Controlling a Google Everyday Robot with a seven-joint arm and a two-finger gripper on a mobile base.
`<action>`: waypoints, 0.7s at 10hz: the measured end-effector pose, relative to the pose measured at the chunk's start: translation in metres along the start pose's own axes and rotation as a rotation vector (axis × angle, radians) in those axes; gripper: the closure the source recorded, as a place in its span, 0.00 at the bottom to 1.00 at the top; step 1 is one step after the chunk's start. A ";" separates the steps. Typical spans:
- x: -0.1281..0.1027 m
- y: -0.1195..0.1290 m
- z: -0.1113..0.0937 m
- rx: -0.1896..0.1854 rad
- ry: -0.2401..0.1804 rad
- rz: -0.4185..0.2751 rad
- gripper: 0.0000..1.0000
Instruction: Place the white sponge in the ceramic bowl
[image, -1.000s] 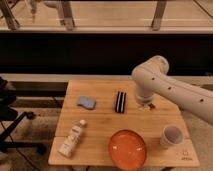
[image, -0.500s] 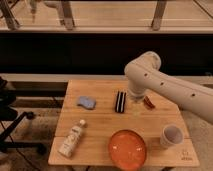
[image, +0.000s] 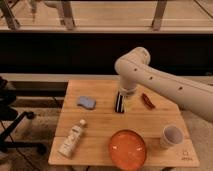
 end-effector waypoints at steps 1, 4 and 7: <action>-0.003 -0.004 0.000 0.004 -0.004 -0.003 0.20; -0.014 -0.014 0.000 0.012 -0.014 -0.034 0.20; -0.042 -0.031 0.000 0.029 -0.042 -0.074 0.20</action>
